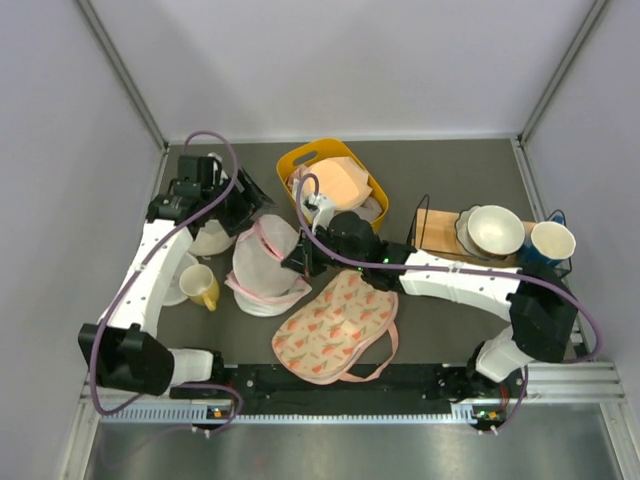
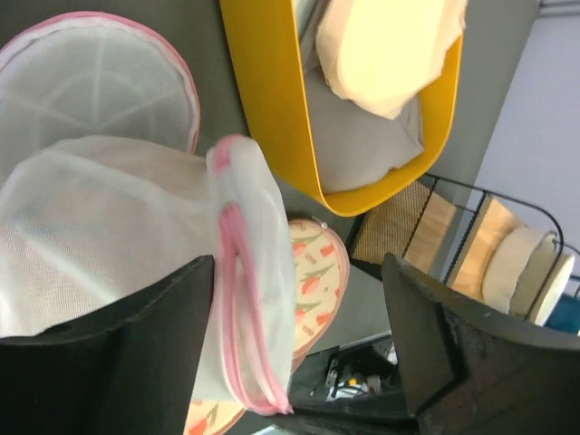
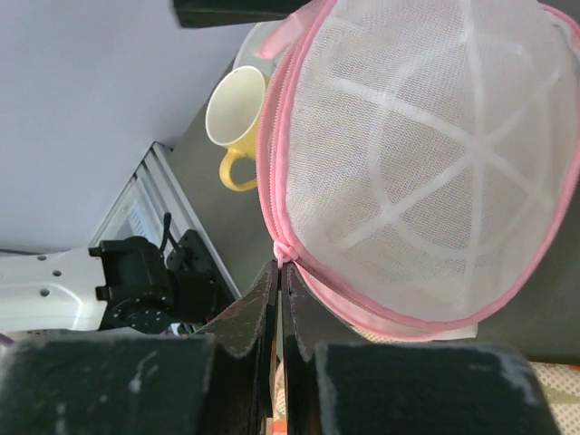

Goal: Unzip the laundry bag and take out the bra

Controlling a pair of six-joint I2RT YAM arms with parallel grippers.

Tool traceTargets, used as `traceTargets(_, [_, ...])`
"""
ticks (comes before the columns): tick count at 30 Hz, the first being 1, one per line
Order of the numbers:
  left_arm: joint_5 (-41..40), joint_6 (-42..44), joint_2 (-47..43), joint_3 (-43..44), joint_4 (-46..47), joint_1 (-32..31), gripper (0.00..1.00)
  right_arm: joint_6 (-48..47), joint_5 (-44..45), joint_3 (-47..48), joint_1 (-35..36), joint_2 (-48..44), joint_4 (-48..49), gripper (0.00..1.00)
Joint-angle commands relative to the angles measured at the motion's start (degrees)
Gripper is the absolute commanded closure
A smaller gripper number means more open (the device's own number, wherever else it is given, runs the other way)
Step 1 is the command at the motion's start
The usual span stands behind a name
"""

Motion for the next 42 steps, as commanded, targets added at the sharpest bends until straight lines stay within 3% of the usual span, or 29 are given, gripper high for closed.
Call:
traceTargets(1, [-2.07,-1.47,-8.61,-0.12,2.2,0.12,0.14,-0.17,-0.93,3.02,0.35,2.1,1.16,1.0])
traceTargets(5, [-4.54,-5.34,-16.77,-5.55,1.41,0.12,0.14,0.71,-2.33,2.93,0.08,3.15,2.3,1.0])
traceTargets(8, [-0.6,-9.29,-20.56,-11.7,3.6,0.12,0.2,0.97,-3.3,2.93,-0.18,3.68,2.66,1.0])
traceTargets(16, [6.7,-8.42,-19.44,-16.65,5.97,-0.05,0.21,0.36,-2.78,1.96,-0.36,3.33,1.6,1.0])
traceTargets(19, [5.83,-7.46,-17.33,-16.91,6.77,-0.58,0.26,0.27,-2.86,2.14,-0.36,3.24,1.43,1.0])
traceTargets(22, [4.16,-5.88,-15.66,-16.57,6.94,-0.49,0.45,-0.08,-1.82,1.7,-0.27,2.11,1.07,1.0])
traceTargets(23, [4.16,-5.26,-15.3,-16.3,6.95,-0.41,0.63,-0.43,-1.55,1.35,-0.36,1.66,0.81,1.0])
traceTargets(26, [4.16,-3.51,-13.64,-13.76,6.77,-0.4,1.0,-0.79,-1.11,0.21,-0.53,-0.18,0.37,1.0])
traceTargets(36, [-3.93,0.36,-13.02,-2.42,1.41,1.61,1.0,-0.26,-1.37,-8.58,-2.55,-6.07,0.9,1.0])
traceTargets(42, [2.92,-0.25,-12.66,-2.14,0.88,1.88,0.98,-1.05,-2.07,-6.65,-2.47,-5.11,1.07,1.0])
